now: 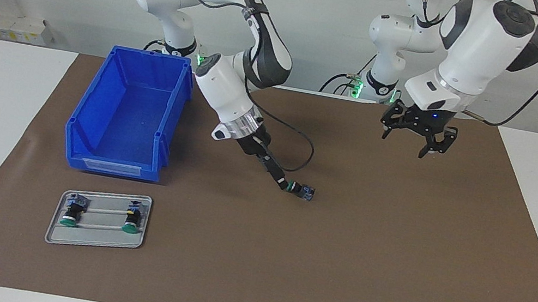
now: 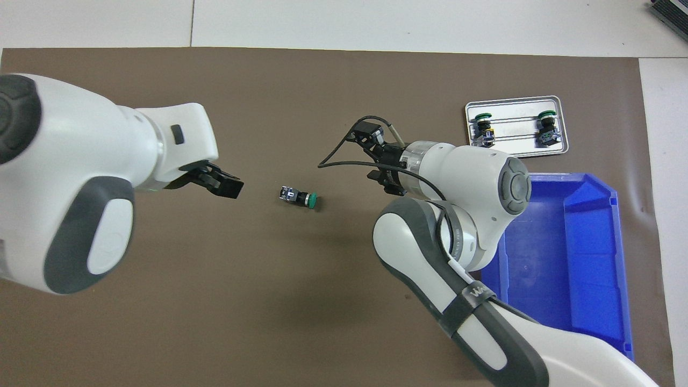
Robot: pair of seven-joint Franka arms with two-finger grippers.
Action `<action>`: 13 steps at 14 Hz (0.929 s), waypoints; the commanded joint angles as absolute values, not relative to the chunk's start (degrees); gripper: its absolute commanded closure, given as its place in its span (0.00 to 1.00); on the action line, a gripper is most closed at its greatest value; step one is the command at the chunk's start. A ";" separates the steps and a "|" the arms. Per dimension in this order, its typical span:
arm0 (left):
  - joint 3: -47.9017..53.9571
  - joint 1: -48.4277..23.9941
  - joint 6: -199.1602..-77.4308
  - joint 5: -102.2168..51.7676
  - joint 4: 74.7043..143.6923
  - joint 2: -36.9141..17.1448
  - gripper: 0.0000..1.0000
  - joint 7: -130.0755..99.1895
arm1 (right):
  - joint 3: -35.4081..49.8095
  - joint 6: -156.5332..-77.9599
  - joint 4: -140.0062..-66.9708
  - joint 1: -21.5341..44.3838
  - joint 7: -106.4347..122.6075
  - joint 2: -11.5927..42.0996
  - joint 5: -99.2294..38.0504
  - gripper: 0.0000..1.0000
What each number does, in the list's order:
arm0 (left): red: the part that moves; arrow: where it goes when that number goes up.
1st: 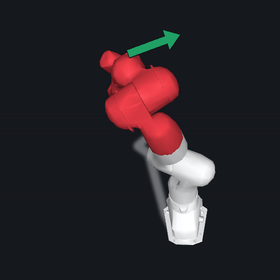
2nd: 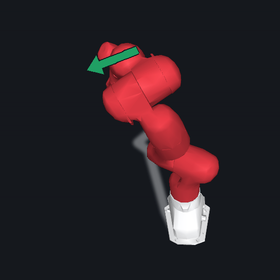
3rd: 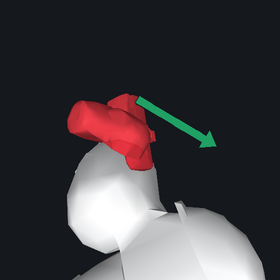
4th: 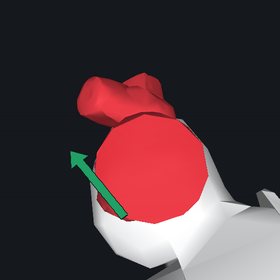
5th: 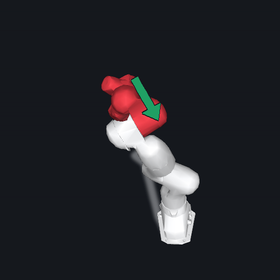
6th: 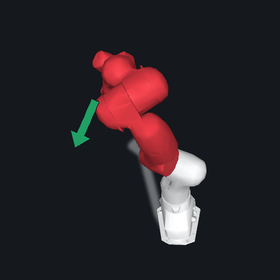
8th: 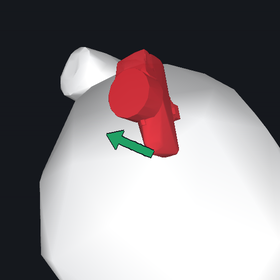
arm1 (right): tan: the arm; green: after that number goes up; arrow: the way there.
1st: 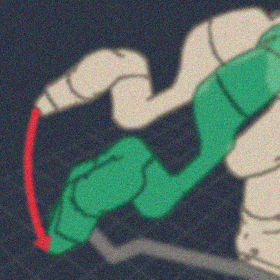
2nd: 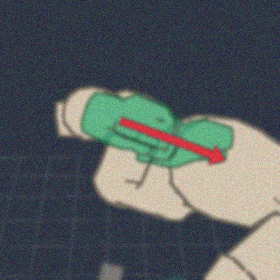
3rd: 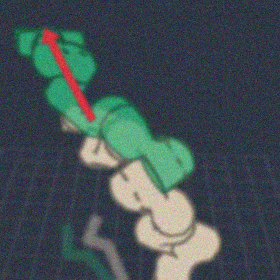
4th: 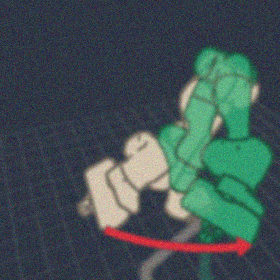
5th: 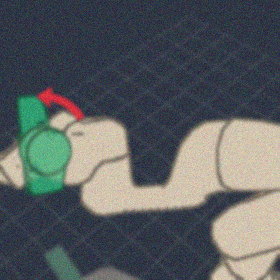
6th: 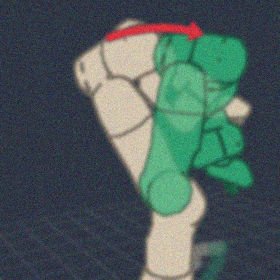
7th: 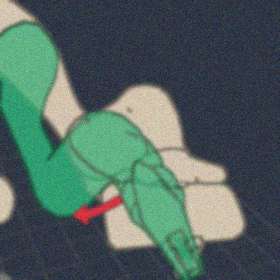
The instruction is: Place and press button with both arms
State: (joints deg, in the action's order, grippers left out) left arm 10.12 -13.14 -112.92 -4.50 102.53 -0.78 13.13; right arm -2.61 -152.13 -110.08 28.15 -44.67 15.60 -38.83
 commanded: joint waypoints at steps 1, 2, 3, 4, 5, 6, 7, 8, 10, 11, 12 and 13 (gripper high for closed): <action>9.14 -19.84 -122.84 -5.10 106.60 -3.94 0.00 19.56 | -2.02 -148.20 -111.97 22.25 -41.14 12.57 -25.28 0.00; 9.14 -21.60 -124.79 -5.10 107.31 -4.56 0.00 23.34 | -2.11 -146.27 -111.71 20.50 -41.13 12.05 -18.96 0.00; 9.14 -22.93 -126.20 -5.10 108.36 -5.09 0.00 27.47 | -2.11 -143.64 -111.36 18.22 -40.87 11.17 -12.55 0.00; 9.14 -23.46 -127.17 -5.10 109.76 -5.01 0.00 31.69 | -2.02 -140.83 -110.92 15.93 -40.35 10.12 -6.83 0.00; 9.05 -23.64 -128.05 -5.10 110.91 -5.01 0.00 35.56 | -1.85 -137.58 -110.22 13.82 -38.25 8.80 -2.33 0.00; 8.97 -24.16 -128.84 -5.01 111.70 -5.10 0.00 39.42 | -1.85 -134.16 -109.69 11.88 -34.23 7.40 -0.72 0.00; 8.88 -24.00 -129.54 -4.92 112.75 -4.92 0.00 44.51 | -1.85 -130.12 -108.82 9.95 -28.97 5.82 -0.79 0.00; 8.70 -23.65 -129.99 -4.92 112.94 -5.01 0.00 49.26 | -1.93 -126.08 -108.11 8.10 -24.74 4.15 -0.79 0.00; 8.70 -23.55 -132.70 -3.79 112.85 -6.49 0.00 52.99 | -1.93 -119.13 -106.97 4.41 -18.31 1.16 -0.79 0.00; 8.70 -23.99 -135.06 -1.78 112.85 -8.07 0.00 53.08 | -1.93 -115.87 -106.44 3.00 -16.28 -0.51 -0.79 0.00; 8.79 -24.26 -136.74 1.72 112.76 -10.09 0.00 53.09 | -2.02 -112.27 -105.91 1.94 -14.95 -2.35 -0.79 0.00; 8.79 -24.69 -138.32 5.06 112.68 -12.02 0.00 53.09 | -2.02 -108.50 -104.95 1.15 -13.90 -4.03 -0.79 0.00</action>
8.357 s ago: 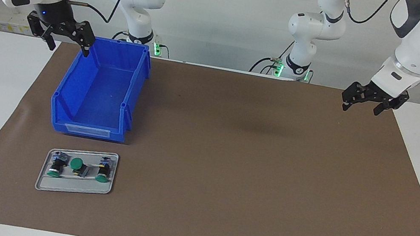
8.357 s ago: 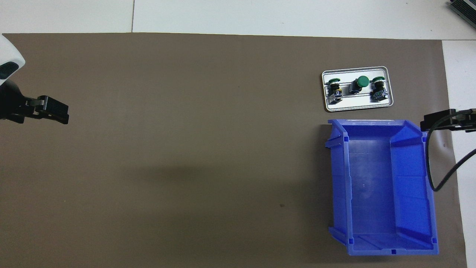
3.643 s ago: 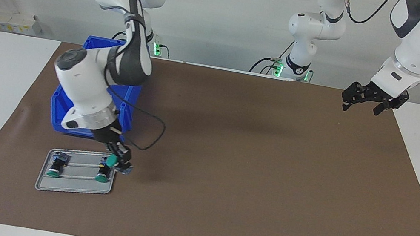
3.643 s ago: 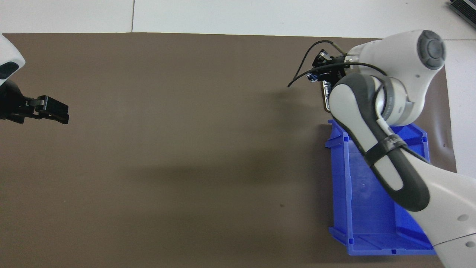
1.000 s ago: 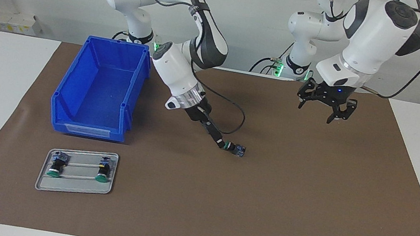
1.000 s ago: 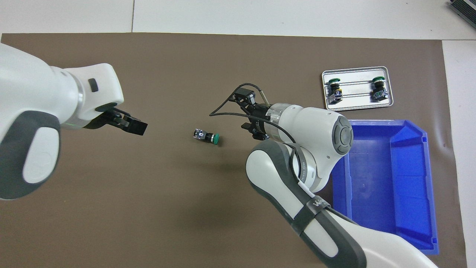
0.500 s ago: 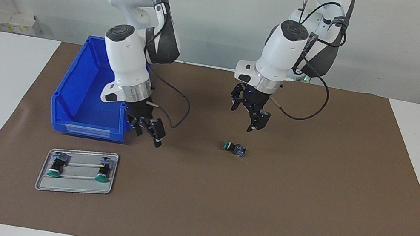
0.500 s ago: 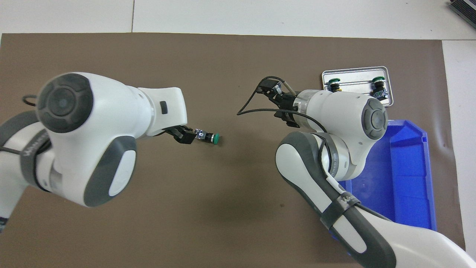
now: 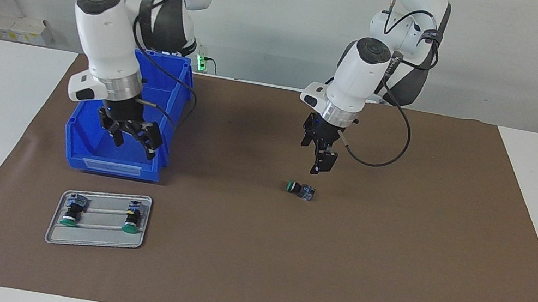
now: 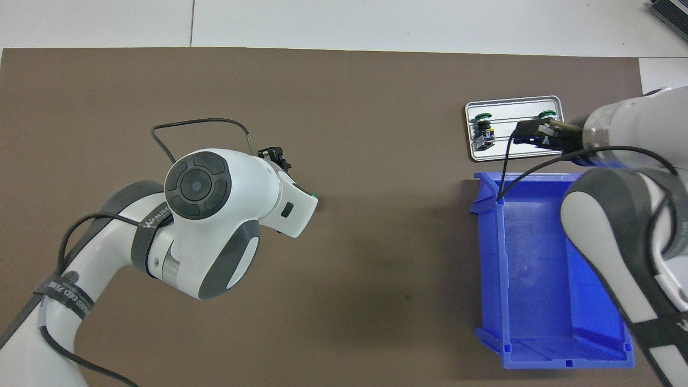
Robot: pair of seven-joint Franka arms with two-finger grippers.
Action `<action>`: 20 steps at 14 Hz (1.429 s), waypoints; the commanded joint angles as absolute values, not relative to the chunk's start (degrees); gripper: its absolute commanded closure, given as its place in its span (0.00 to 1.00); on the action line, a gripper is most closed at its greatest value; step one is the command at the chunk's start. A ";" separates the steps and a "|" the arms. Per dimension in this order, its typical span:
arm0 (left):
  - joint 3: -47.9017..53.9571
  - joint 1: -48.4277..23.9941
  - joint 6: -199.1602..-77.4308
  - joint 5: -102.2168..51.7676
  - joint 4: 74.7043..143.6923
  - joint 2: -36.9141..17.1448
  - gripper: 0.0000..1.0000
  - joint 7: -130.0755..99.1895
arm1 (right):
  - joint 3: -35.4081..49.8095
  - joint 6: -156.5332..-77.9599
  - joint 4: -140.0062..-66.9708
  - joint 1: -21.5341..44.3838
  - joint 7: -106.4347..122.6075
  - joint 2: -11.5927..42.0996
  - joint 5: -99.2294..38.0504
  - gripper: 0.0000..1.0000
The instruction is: Place and press button with both arms
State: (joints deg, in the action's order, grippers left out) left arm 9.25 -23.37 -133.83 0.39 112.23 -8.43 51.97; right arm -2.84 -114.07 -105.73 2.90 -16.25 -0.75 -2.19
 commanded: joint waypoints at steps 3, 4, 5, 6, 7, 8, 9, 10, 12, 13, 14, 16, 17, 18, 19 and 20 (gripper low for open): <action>8.70 -26.18 -140.80 9.74 111.98 -16.77 0.00 52.65 | -2.11 -98.56 -98.81 -0.96 -12.05 -6.06 -0.53 0.00; 8.61 -26.80 -141.32 10.71 111.89 -17.83 0.00 52.47 | -2.11 -95.74 -95.74 -1.40 -11.08 -5.46 0.08 0.00; 8.61 -26.81 -141.07 10.90 112.15 -17.93 0.00 52.47 | -2.11 -92.67 -91.45 -1.75 -9.86 -4.23 0.70 0.00; 8.61 -26.81 -141.15 10.90 112.24 -17.93 0.01 52.47 | -2.02 -90.90 -88.19 -1.67 -9.06 -1.96 2.79 0.00; 8.61 -26.81 -141.24 10.90 112.15 -18.02 0.01 52.56 | -1.85 -90.71 -87.81 -1.50 -8.97 -1.06 4.12 0.00; 8.53 -26.63 -141.33 11.16 112.24 -18.10 0.01 52.56 | -1.85 -90.36 -87.98 -1.76 -8.88 -0.97 3.61 0.00; 8.53 -26.54 -141.42 11.34 112.24 -18.54 0.01 52.56 | -1.85 -90.44 -88.50 -1.67 -8.88 -1.14 3.43 0.00; 8.53 -26.19 -141.59 11.86 112.24 -19.15 0.01 52.56 | -1.85 -90.61 -89.81 -1.50 -8.96 -1.66 3.34 0.00; 8.53 -26.02 -142.03 13.71 112.76 -19.42 0.01 52.56 | -1.85 -90.79 -90.79 -0.88 -9.14 -2.20 3.34 0.00; 8.53 -26.10 -142.12 13.71 113.46 -19.34 0.02 52.47 | -1.76 -90.70 -90.79 -0.88 -9.14 -2.20 3.43 0.00; 8.53 -26.19 -142.73 13.71 113.81 -19.42 0.03 52.47 | -1.76 -90.62 -91.14 -0.88 -9.14 -2.28 3.34 0.00; 8.53 -26.37 -144.31 13.71 114.69 -19.77 0.04 52.21 | -1.58 -90.88 -91.84 -0.88 -9.49 -2.72 3.34 0.00; 8.53 -26.37 -144.66 13.71 114.87 -20.04 0.04 51.60 | -1.50 -91.05 -91.93 -0.88 -9.49 -2.81 3.34 0.00; 8.53 -26.54 -145.36 13.71 115.22 -20.13 0.05 50.81 | -1.49 -91.23 -92.02 -0.79 -9.49 -2.81 3.34 0.00; 8.53 -26.63 -145.98 13.71 115.66 -20.21 0.05 50.63 | -1.49 -91.32 -92.02 -0.88 -9.49 -2.81 3.34 0.00; 8.53 -26.63 -146.25 13.71 115.93 -20.30 0.05 50.54 | -1.49 -91.32 -92.02 -0.88 -9.41 -2.81 3.34 0.00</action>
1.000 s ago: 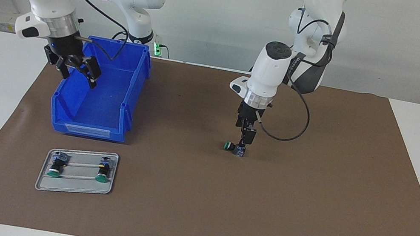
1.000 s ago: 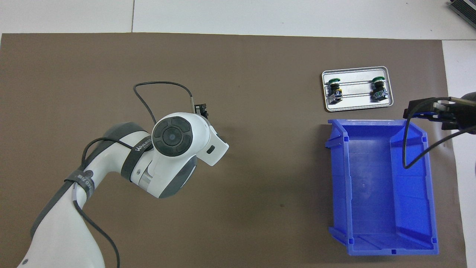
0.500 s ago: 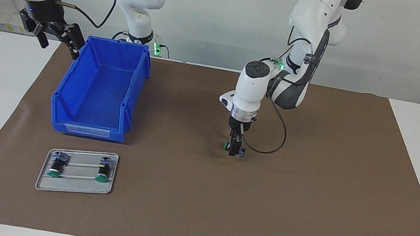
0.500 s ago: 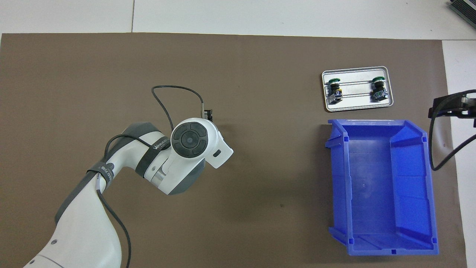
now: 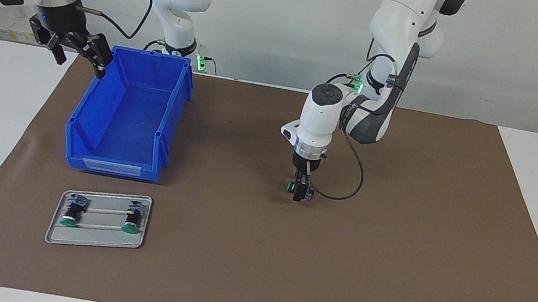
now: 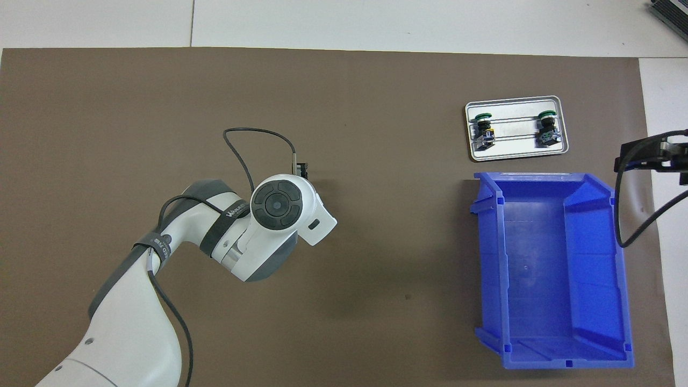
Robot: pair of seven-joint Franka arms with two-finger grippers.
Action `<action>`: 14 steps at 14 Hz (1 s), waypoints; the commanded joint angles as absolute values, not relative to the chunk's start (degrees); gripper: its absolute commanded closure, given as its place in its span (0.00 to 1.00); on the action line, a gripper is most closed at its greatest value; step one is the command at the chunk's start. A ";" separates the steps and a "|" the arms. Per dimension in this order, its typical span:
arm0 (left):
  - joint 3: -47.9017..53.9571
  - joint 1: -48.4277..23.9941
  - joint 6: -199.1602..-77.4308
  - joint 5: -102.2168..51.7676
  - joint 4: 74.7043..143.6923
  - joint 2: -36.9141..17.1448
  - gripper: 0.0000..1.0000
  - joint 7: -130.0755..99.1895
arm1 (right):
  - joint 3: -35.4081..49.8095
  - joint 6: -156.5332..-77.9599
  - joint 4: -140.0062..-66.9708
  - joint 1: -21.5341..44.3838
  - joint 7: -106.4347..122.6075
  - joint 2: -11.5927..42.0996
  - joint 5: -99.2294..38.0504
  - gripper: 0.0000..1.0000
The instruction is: Place and press button with both arms
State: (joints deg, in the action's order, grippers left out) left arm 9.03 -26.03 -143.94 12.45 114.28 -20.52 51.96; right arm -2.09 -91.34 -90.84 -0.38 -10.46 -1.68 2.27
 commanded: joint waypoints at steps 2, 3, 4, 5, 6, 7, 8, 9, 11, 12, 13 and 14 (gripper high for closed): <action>8.53 -26.81 -146.60 13.71 116.02 -21.00 0.07 49.84 | -1.49 -91.32 -92.02 -0.88 -9.49 -2.81 3.34 0.00; 8.53 -26.81 -146.95 13.71 116.10 -21.09 0.12 49.49 | -1.49 -91.32 -92.02 -0.88 -9.49 -2.81 3.34 0.00; 8.53 -26.81 -146.95 13.71 116.10 -21.09 0.19 49.48 | -1.49 -91.32 -92.02 -0.88 -9.49 -2.81 3.34 0.00; 8.53 -26.81 -146.95 13.71 116.19 -21.09 0.24 49.48 | -1.49 -91.32 -92.11 -0.88 -9.49 -2.81 3.25 0.00; 8.53 -26.81 -146.95 13.71 116.19 -21.09 0.31 49.48 | -1.49 -91.32 -92.28 -0.88 -9.49 -2.81 3.34 0.00; 8.53 -26.81 -147.04 13.71 116.28 -21.09 0.44 48.70 | -1.49 -91.32 -92.46 -0.88 -9.49 -2.90 3.34 0.00; 8.53 -26.81 -147.04 13.71 116.45 -21.09 0.52 46.69 | -1.49 -91.32 -92.55 -0.88 -9.41 -3.07 3.25 0.00; 8.61 -26.72 -147.22 13.71 116.72 -21.09 0.59 45.28 | -1.49 -91.32 -92.64 -0.88 -9.49 -3.08 3.25 0.00; 8.53 -26.54 -147.30 13.71 116.81 -21.09 0.77 45.09 | -1.49 -91.32 -92.55 -0.88 -9.49 -2.99 3.34 0.00; 8.53 -26.28 -147.30 13.71 116.72 -21.09 0.81 45.09 | -1.49 -91.32 -92.55 -0.88 -9.49 -3.08 3.25 0.00; 8.53 -26.02 -147.30 13.71 116.72 -21.09 0.90 45.17 | -1.49 -91.32 -92.55 -0.88 -9.49 -2.99 3.34 0.00; 8.53 -25.93 -147.30 13.71 116.63 -21.09 0.97 45.18 | -1.49 -91.32 -92.55 -0.88 -9.49 -3.08 3.34 0.00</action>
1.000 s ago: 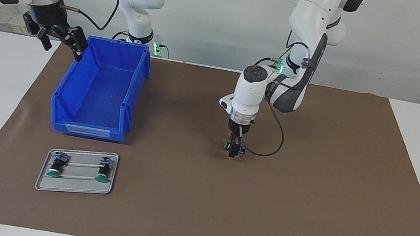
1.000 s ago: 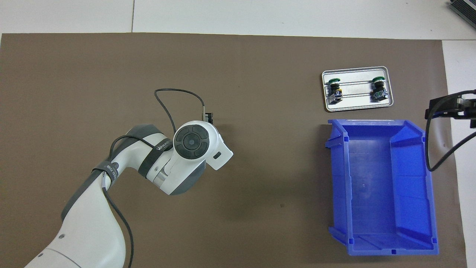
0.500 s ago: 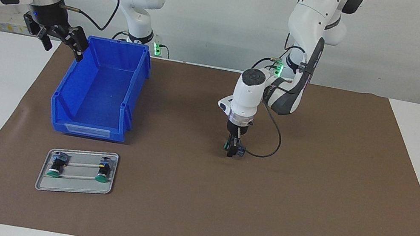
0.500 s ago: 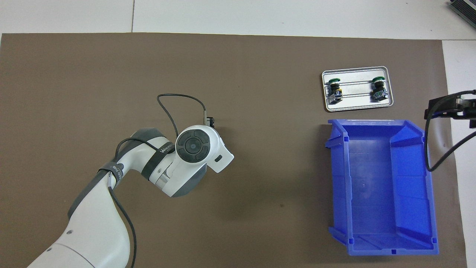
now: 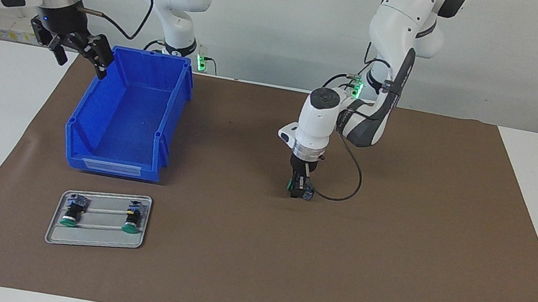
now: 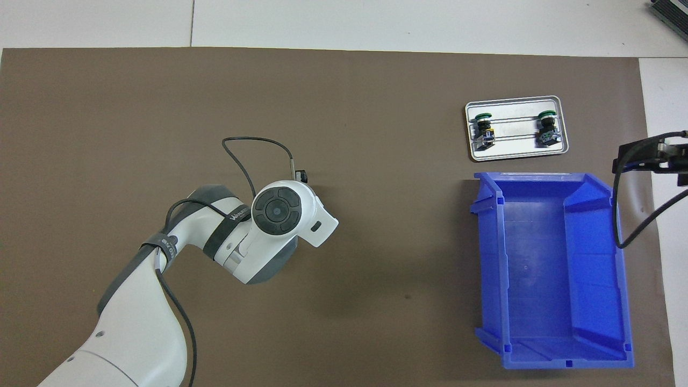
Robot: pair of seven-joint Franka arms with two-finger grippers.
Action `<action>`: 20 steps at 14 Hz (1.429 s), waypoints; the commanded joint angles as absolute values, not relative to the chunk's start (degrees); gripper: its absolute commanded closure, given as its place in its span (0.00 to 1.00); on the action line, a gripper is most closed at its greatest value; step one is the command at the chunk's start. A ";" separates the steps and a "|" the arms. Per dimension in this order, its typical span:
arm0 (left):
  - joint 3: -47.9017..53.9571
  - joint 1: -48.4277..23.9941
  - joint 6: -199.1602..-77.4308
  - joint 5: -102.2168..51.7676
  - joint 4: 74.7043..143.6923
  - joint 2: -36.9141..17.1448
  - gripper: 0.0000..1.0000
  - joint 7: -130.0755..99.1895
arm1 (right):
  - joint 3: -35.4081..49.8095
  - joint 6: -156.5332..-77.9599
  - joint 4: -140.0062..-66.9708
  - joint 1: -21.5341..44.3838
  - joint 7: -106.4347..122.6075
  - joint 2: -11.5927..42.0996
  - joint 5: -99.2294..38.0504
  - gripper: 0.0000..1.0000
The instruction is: Place and press button with both arms
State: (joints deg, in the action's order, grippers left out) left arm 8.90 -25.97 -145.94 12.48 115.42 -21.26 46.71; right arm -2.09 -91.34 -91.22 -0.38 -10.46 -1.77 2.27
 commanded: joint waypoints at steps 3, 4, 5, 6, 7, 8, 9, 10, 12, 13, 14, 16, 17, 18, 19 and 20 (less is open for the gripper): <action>8.53 -25.58 -147.39 13.62 115.67 -21.44 1.00 45.09 | -1.49 -91.23 -92.55 -0.88 -9.49 -3.08 3.34 0.00; 8.44 -25.49 -147.39 13.45 115.14 -21.45 1.00 44.74 | -1.49 -91.23 -92.55 -0.88 -9.49 -3.08 3.34 0.00; 8.44 -25.14 -147.57 13.10 114.70 -21.71 1.00 43.61 | -1.49 -91.23 -92.55 -0.88 -9.49 -3.08 3.34 0.00; 8.61 -24.44 -147.66 13.01 113.57 -22.41 1.00 42.11 | -1.49 -91.23 -92.55 -0.88 -9.41 -3.08 3.25 0.00; 8.61 -24.17 -147.66 13.01 112.42 -22.67 1.00 40.88 | -1.49 -91.23 -92.55 -0.88 -9.40 -3.08 3.34 0.00; 8.70 -23.82 -147.74 12.57 111.63 -23.02 1.00 40.09 | -1.49 -91.23 -92.55 -0.88 -9.40 -3.08 3.25 0.00; 8.79 -23.12 -147.74 10.57 111.10 -23.29 1.00 39.82 | -1.49 -91.14 -92.55 -0.88 -9.32 -3.08 3.34 0.00; 8.79 -22.77 -147.74 7.41 110.92 -23.20 1.00 40.16 | -1.49 -91.14 -92.55 -0.88 -9.32 -3.08 3.34 0.00; 9.14 -21.63 -149.31 2.30 111.18 -22.85 1.00 40.43 | -1.49 -91.14 -92.55 -0.88 -9.14 -3.08 3.34 0.00; 9.40 -21.27 -149.94 1.94 111.44 -22.68 1.00 40.43 | -1.49 -91.06 -92.55 -0.88 -9.14 -3.08 3.34 0.00; 9.58 -21.27 -149.94 1.93 111.62 -22.41 1.00 40.52 | -1.49 -91.05 -92.55 -0.88 -9.14 -3.08 3.34 0.00; 9.67 -21.44 -149.85 1.85 112.06 -22.06 1.00 40.43 | -1.49 -91.05 -92.55 -0.88 -9.14 -3.08 3.25 0.00; 9.67 -21.53 -149.51 1.85 112.50 -21.54 1.00 40.43 | -1.49 -91.05 -92.55 -0.88 -9.14 -3.08 3.25 0.00; 9.67 -21.53 -149.41 1.85 113.20 -20.66 1.00 40.43 | -1.49 -91.05 -92.55 -0.88 -9.14 -3.08 3.34 0.00; 9.67 -21.53 -149.24 1.85 113.90 -19.78 1.00 40.52 | -1.49 -91.05 -92.55 -0.88 -9.14 -3.08 3.25 0.00; 9.67 -21.62 -149.15 1.85 114.78 -18.99 1.00 40.43 | -1.49 -91.05 -92.64 -0.88 -9.05 -3.08 3.25 0.00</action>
